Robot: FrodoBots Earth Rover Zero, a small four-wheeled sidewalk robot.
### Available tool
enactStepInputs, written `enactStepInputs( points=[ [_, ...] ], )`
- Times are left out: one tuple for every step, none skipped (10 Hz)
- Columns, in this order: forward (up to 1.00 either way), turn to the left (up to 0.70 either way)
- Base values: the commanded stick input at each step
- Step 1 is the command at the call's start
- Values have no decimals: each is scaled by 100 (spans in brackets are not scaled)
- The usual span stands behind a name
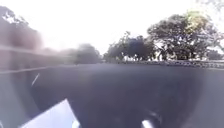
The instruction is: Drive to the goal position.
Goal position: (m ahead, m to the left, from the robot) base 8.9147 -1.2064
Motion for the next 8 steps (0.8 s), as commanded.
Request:
enactStepInputs(
  points=[
    [85,0],
    [85,0],
    [85,0],
    [85,0],
    [85,0],
    [85,0],
    [85,0],
    [85,0]
  ],
)
